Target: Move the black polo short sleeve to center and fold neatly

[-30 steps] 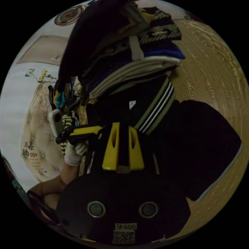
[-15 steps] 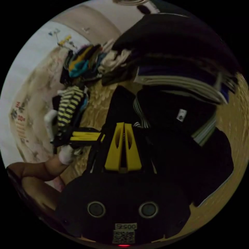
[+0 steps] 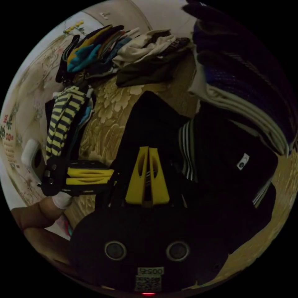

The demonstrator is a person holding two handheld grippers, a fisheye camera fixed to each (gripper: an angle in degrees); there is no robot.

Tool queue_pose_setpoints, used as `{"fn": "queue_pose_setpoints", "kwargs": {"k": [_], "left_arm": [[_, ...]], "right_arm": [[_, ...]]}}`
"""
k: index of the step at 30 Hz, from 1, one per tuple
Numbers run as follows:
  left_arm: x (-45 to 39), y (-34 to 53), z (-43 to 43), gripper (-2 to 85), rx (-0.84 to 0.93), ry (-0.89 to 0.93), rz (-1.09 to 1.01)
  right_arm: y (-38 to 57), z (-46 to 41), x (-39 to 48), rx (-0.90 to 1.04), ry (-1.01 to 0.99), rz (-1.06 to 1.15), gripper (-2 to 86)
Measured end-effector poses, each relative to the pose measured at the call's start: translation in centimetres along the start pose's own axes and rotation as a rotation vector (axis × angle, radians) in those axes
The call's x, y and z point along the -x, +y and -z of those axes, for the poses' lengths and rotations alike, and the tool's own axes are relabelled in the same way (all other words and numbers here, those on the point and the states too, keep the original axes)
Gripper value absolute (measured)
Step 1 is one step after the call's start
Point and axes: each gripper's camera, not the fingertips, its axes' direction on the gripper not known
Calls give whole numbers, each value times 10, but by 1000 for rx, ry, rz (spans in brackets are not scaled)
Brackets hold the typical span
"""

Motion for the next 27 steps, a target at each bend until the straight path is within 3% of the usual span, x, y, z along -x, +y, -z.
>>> {"fn": "queue_pose_setpoints", "kwargs": {"k": [4,7,9,12,16,22,27], "left_arm": [[17,-21,40,68,-190,-110,-2],[42,-52,36,129,-178,-103,29],[55,-71,21,134,-122,-32,32],[63,-94,-6,93,-1,108,19],[57,-89,-5,38,-72,103,92],[65,-42,2,27,-332,354,352],[62,-37,-16,27,-347,380,464]], "right_arm": [[20,35,-16,-127,67,-59,-6],[31,60,-30,-228,120,-81,13],[22,63,-37,-198,87,-64,50],[6,52,-40,-108,24,-27,58],[0,38,-43,1,80,-47,14],[33,72,-62,-247,-17,-152,-13],[37,81,-78,-313,-109,-225,-9]]}}
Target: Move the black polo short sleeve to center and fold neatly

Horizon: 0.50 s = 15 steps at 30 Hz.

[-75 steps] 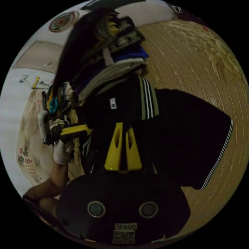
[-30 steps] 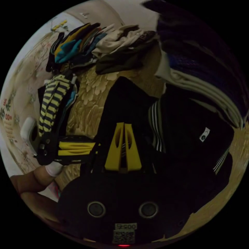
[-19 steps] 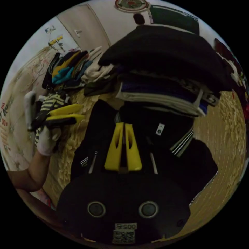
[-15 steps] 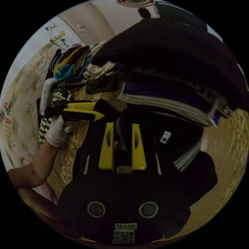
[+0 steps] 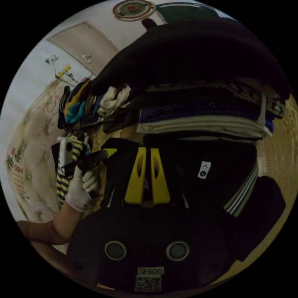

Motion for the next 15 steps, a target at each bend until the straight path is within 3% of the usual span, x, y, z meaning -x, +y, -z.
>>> {"fn": "queue_pose_setpoints", "kwargs": {"k": [6,10,15], "left_arm": [[-1,32,-3,39,-138,78,93],[-52,75,0,43,-151,-9,-109],[-123,131,-23,44,-94,-117,-324]], "right_arm": [[3,8,-27,99,-73,-75,24],[17,62,-42,51,-129,-15,43],[34,180,-94,105,54,39,46]]}}
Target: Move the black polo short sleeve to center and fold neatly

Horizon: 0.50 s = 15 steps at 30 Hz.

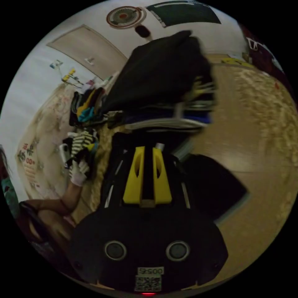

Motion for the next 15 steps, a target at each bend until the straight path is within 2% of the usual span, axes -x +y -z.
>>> {"fn": "queue_pose_setpoints", "kwargs": {"k": [3,6,10,15], "left_arm": [[-64,12,-23,44,75,-43,-153],[-138,20,-51,42,128,-64,-328],[-243,30,-108,18,289,-33,-571],[-344,51,-183,3,564,26,-686]], "right_arm": [[17,54,-33,125,165,-7,45],[38,92,-54,221,215,-10,46],[62,111,-77,209,154,-11,49],[88,90,-128,181,50,-7,50]]}}
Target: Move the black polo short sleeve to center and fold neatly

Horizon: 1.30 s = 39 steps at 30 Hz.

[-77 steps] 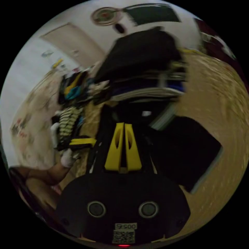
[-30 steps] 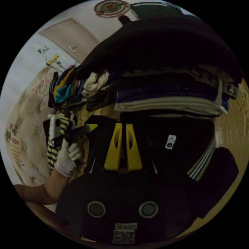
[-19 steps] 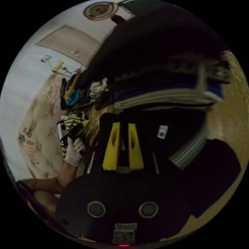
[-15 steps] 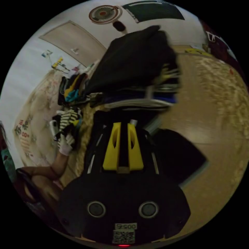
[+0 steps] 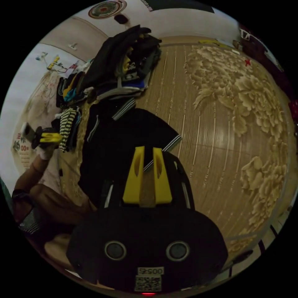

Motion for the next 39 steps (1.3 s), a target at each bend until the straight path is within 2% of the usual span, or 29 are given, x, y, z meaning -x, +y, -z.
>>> {"fn": "queue_pose_setpoints", "kwargs": {"k": [3,6,9,13,17,20,26,31,36,39], "left_arm": [[-39,-35,-46,3,97,16,39],[-67,-61,-100,19,88,6,117],[-91,-81,-159,75,31,-52,166],[-126,-104,-240,109,91,-224,206],[-149,-118,-284,114,129,-281,182],[-152,-121,-307,109,159,-285,227],[-142,-108,-311,66,52,-167,447],[-135,-68,-286,41,-214,35,602],[-119,-7,-254,41,-444,198,699],[-106,42,-235,42,-523,209,785]], "right_arm": [[6,-9,-27,-73,6,11,51],[13,-8,-44,-175,51,61,56],[22,-11,-56,-227,127,74,66],[27,-24,-70,-189,103,95,61],[33,-30,-69,-184,203,157,49],[38,-30,-75,-215,204,142,37],[47,-14,-105,-239,47,61,-9],[65,18,-129,-345,-155,18,-9],[55,35,-106,-405,-309,149,7],[34,21,-75,-365,-404,260,19]]}}
